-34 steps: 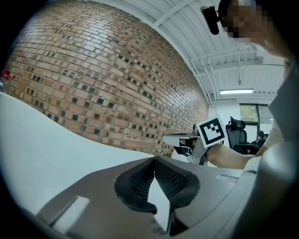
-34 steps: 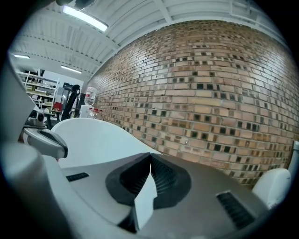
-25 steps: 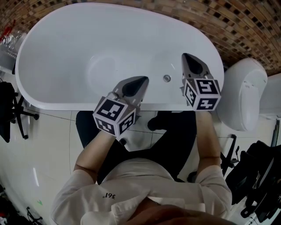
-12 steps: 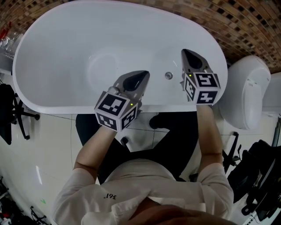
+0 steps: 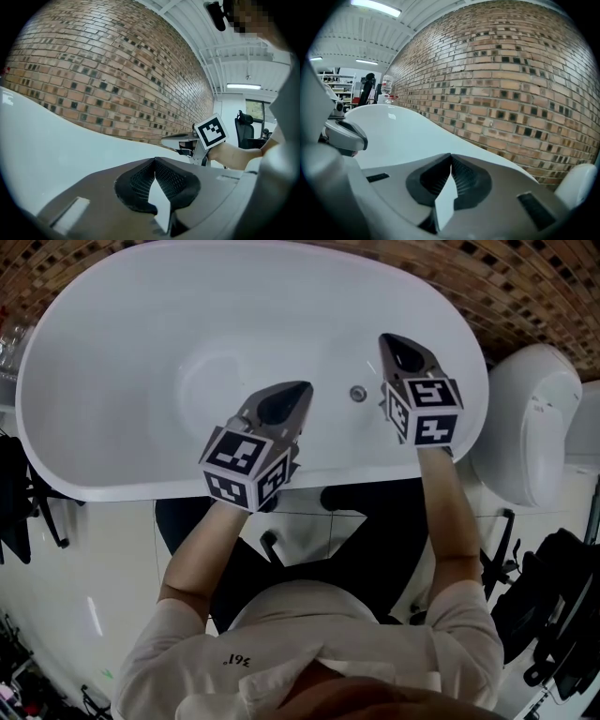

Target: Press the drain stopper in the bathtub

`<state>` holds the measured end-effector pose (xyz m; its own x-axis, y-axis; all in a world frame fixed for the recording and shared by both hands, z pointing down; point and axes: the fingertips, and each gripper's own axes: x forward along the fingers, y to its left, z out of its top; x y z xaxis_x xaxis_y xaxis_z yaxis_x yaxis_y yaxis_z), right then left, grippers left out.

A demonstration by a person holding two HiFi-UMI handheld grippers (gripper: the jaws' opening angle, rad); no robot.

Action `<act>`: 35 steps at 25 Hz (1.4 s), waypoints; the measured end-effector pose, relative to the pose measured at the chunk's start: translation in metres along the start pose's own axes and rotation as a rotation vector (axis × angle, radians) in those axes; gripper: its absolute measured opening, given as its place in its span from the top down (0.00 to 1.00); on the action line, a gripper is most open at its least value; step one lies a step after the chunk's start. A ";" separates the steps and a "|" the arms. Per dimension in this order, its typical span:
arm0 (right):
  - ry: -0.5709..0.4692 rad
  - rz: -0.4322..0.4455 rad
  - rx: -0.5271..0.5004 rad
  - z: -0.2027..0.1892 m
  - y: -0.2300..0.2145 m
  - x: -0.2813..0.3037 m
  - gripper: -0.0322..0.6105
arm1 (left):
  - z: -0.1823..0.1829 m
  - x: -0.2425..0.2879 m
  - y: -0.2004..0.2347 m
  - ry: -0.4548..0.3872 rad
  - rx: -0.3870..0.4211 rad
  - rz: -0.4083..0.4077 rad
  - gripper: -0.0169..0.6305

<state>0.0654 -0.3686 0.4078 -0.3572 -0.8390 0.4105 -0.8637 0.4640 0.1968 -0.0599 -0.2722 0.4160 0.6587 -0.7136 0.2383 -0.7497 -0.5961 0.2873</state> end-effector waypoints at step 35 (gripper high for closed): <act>0.319 0.051 0.012 -0.119 -0.018 0.136 0.93 | -0.048 0.069 0.038 0.135 -0.041 0.006 0.96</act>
<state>0.0744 -0.4569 0.5656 -0.2724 -0.6821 0.6786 -0.8524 0.4983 0.1587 -0.0399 -0.3266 0.4884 0.6591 -0.6593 0.3619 -0.7521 -0.5747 0.3226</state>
